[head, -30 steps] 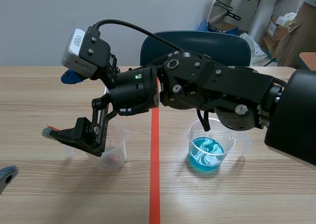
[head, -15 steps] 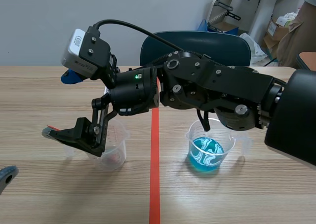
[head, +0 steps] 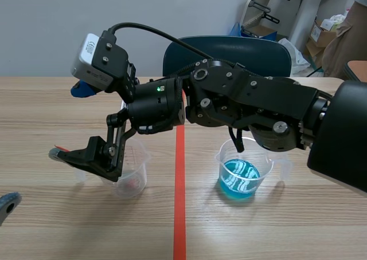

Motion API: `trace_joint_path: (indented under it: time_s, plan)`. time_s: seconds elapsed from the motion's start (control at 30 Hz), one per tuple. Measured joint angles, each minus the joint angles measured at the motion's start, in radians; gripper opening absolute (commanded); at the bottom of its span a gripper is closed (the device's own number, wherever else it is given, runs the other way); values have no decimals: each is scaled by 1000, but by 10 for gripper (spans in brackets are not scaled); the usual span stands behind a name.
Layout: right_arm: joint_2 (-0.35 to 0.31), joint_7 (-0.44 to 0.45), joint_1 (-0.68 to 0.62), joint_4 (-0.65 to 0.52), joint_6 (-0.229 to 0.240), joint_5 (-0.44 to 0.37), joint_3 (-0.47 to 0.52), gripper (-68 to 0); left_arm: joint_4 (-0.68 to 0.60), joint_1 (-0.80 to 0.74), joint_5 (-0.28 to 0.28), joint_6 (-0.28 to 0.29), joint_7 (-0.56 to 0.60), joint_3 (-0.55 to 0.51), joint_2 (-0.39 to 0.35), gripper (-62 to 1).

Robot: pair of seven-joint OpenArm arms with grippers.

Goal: Do the redox reaction experiment

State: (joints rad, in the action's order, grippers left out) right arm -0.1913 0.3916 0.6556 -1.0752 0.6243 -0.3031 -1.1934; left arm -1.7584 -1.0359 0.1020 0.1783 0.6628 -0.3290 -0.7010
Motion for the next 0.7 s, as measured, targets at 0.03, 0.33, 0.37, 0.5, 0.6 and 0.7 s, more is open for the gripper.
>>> trace_joint_path:
  time_s: [0.03, 0.33, 0.37, 0.5, 0.6, 0.7]
  plan:
    - [0, 0, 0, 0, 0, 0, 0, 4, 0, 0, 0, 0, 0, 0, 0, 14]
    - [0, 0, 0, 0, 0, 0, 0, 4, 0, 0, 0, 0, 0, 0, 0, 14]
    - [0, 0, 0, 0, 0, 0, 0, 4, 0, 0, 0, 0, 0, 0, 0, 14]
    - [0, 0, 0, 0, 0, -3, 0, 4, 0, 0, 0, 0, 0, 0, 0, 14]
    - [0, 0, 0, 0, 0, -5, 0, 4, 0, 0, 0, 0, 0, 0, 0, 14]
    - [-3, 0, -2, 0, 0, -47, 0, 4, 0, 0, 0, 0, 0, 0, 0, 14]
